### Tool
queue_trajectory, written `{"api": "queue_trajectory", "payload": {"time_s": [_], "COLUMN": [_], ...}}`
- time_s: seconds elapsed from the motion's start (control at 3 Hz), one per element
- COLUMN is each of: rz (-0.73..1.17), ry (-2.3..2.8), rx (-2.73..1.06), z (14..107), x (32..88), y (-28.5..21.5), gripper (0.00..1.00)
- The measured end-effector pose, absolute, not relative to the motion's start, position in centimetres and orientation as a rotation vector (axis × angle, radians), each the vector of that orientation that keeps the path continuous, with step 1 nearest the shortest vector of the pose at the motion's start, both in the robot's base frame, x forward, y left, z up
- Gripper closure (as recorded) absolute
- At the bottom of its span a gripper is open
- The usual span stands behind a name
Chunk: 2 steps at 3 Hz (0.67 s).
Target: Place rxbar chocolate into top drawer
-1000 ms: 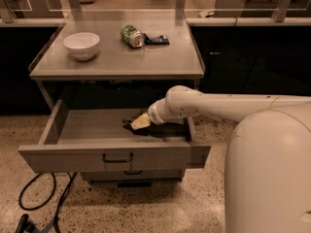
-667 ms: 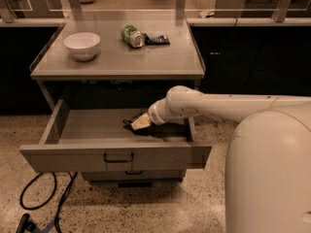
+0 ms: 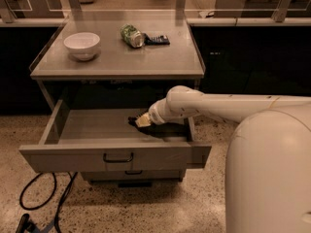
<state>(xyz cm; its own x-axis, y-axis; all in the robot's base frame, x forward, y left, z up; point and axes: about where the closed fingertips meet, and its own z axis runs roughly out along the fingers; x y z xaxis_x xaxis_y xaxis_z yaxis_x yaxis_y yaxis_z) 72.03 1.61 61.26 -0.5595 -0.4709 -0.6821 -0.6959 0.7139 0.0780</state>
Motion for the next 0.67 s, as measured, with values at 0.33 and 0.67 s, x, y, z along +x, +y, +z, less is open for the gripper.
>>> {"api": "queue_trajectory", "payload": {"time_s": [0.33,0.67], "rz": [0.451,0.451], "ry": [2.269,2.269], "rx": [-0.882,-0.882], "z": [61.25,61.25], "x": [72.02,72.02], "y": [1.62,1.62], "gripper": [0.0,0.0]}}
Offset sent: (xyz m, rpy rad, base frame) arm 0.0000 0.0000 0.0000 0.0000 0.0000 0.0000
